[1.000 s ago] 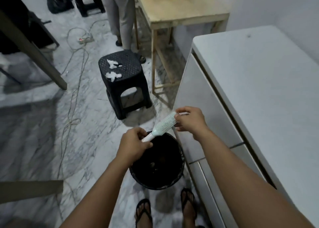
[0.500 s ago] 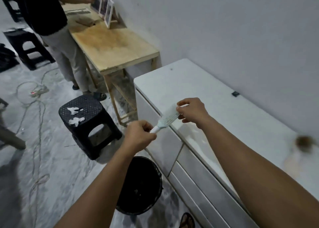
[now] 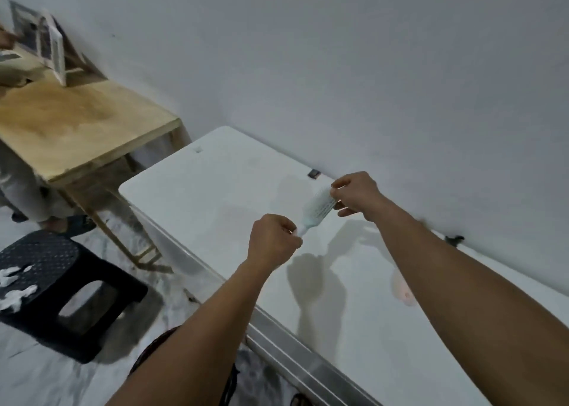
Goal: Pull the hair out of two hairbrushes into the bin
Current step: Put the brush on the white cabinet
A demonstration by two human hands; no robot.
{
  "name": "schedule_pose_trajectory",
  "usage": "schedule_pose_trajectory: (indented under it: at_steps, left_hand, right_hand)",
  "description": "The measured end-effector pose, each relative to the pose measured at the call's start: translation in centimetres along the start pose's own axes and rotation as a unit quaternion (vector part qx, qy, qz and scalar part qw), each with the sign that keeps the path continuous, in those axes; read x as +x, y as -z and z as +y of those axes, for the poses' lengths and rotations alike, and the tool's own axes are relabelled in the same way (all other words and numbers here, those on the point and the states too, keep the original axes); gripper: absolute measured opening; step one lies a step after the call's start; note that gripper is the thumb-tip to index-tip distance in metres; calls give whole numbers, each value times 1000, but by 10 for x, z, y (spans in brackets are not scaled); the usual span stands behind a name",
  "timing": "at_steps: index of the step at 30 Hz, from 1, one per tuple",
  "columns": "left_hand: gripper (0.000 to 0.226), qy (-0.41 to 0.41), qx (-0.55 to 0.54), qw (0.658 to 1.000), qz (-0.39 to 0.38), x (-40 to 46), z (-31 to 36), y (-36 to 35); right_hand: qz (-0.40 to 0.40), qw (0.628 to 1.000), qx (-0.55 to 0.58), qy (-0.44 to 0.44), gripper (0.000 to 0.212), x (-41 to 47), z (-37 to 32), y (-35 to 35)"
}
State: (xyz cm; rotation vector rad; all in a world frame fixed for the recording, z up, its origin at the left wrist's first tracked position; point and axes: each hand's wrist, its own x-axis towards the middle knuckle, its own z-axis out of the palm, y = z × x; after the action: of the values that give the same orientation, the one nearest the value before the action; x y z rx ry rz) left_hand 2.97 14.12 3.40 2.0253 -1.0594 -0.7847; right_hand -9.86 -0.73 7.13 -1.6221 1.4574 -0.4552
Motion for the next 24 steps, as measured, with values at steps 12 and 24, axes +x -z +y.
schedule_pose_trajectory:
  at_steps: [12,24]
  left_hand:
    - [11,-8,29,997,-65,29,42,-115]
    - [15,11,84,994,-64,40,45,-162]
  right_hand:
    - [-22,995,-47,-85,31,56,67,81]
    - [-69,991,-59,-97,43,66,98,107]
